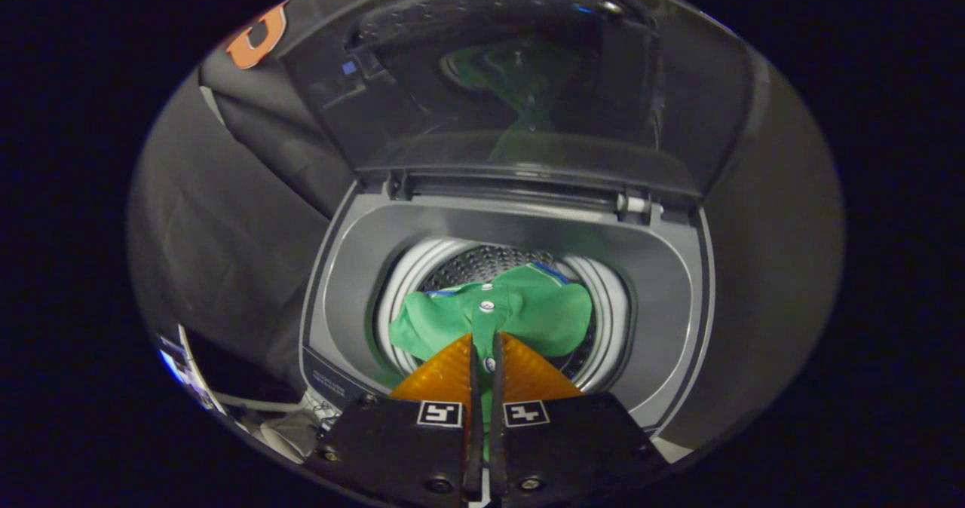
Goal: Put the clothes into the washing machine and then close the washing machine lid.
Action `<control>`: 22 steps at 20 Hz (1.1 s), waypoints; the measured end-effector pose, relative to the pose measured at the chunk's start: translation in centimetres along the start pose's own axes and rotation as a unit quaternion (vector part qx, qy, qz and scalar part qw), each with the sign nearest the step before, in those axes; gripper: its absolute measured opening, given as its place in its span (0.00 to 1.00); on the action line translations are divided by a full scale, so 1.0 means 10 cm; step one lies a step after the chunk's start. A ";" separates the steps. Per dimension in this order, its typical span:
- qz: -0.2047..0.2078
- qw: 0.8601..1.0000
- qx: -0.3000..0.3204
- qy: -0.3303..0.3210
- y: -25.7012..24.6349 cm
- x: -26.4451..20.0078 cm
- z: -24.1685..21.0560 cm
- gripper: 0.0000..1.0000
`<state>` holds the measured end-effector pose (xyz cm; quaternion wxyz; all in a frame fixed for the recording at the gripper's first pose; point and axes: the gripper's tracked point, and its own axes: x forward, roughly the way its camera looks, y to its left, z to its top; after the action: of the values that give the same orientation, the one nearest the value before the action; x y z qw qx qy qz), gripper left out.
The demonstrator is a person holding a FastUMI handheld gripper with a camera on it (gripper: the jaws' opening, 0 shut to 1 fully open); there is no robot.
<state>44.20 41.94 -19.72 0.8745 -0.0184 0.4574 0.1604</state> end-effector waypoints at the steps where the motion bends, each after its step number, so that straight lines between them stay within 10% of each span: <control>1: -0.003 1.000 0.003 0.000 -0.02 -0.02 0.00 0.07; 6: -0.018 1.000 -0.003 -0.010 -0.06 -0.09 0.00 0.29; 9: -0.030 0.999 0.006 -0.019 -0.10 -0.18 -0.02 0.95; 22: -0.018 0.994 -0.011 -0.110 -0.03 -0.83 0.35 0.93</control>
<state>42.69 40.11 -11.03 0.9218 -0.0180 0.3565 0.1510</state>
